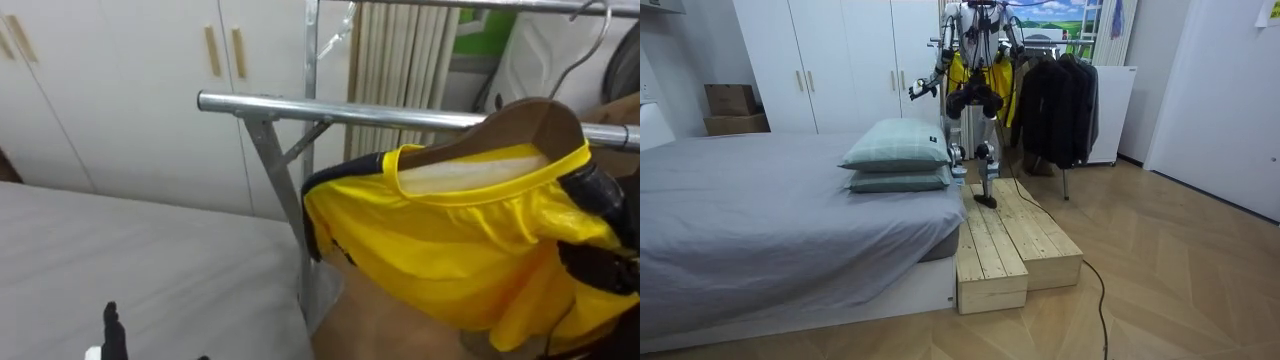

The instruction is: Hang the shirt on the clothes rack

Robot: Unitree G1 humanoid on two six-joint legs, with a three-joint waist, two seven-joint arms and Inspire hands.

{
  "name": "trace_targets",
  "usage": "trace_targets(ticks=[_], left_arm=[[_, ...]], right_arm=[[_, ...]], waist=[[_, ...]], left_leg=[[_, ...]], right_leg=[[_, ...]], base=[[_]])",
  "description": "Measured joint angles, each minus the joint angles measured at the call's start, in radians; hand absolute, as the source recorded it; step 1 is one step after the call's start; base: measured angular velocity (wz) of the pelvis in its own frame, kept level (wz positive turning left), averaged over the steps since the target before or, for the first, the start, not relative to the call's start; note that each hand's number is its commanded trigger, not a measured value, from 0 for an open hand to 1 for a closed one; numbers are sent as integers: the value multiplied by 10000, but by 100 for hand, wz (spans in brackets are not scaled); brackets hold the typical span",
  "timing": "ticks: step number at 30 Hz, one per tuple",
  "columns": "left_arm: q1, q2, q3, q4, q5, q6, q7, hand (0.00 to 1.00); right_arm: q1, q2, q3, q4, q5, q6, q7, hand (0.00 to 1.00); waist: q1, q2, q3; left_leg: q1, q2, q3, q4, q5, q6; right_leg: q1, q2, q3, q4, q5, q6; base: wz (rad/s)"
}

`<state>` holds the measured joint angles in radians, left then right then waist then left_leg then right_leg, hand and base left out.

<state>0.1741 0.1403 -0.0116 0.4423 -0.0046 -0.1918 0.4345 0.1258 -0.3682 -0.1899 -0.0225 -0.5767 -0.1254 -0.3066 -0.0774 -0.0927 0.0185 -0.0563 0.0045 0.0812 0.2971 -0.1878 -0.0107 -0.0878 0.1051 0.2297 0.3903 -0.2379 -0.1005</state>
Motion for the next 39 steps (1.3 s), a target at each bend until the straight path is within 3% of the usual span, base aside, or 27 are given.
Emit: trace_targets(ticks=[4,8,12,16,24,35,39], left_arm=[[-201,56,-154,5,3,-1,-28,0],[-295,271,-423,-13,275,-1,-21,0],[-314,334,-494,-105,562,-45,-27,0],[-377,343,-484,-112,588,-224,-38,0],[-595,341,-568,-207,559,-252,-152,0],[-614,372,-877,-541,564,-392,-114,0],[-614,372,-891,-622,551,-394,-61,0]], right_arm=[[2,0,12,-291,-64,-302,-124,100],[4,1,136,-523,-54,-286,-84,100],[-50,2,502,-687,-540,-118,-66,100],[-81,2,582,-692,-693,-244,-4,100],[-79,7,1009,-977,-609,-234,84,100],[-59,222,1057,-1026,-584,-250,374,100],[-63,222,1272,-1121,-478,-269,506,100]], waist=[[-73,2,-1],[26,133,-11],[304,303,-25],[303,194,25],[308,-76,2],[307,-102,-1],[392,-89,-7]], left_leg=[[16,10,235,-137,-52,76],[202,70,707,-261,-87,93],[631,157,1391,-694,-83,91],[681,177,1592,-782,-80,88],[854,219,1611,-989,-69,74],[1056,255,1660,-1103,-68,72],[1075,264,1664,-1102,-68,72]], right_leg=[[43,-20,192,-291,46,75],[62,21,525,-300,42,82],[94,183,1129,-279,49,90],[72,224,1240,-295,49,90],[294,248,1273,-648,178,59],[571,222,1232,-998,297,58],[546,108,683,-1051,299,55]], base=[[-12],[-30],[-42],[-11],[-1],[-2],[0]])
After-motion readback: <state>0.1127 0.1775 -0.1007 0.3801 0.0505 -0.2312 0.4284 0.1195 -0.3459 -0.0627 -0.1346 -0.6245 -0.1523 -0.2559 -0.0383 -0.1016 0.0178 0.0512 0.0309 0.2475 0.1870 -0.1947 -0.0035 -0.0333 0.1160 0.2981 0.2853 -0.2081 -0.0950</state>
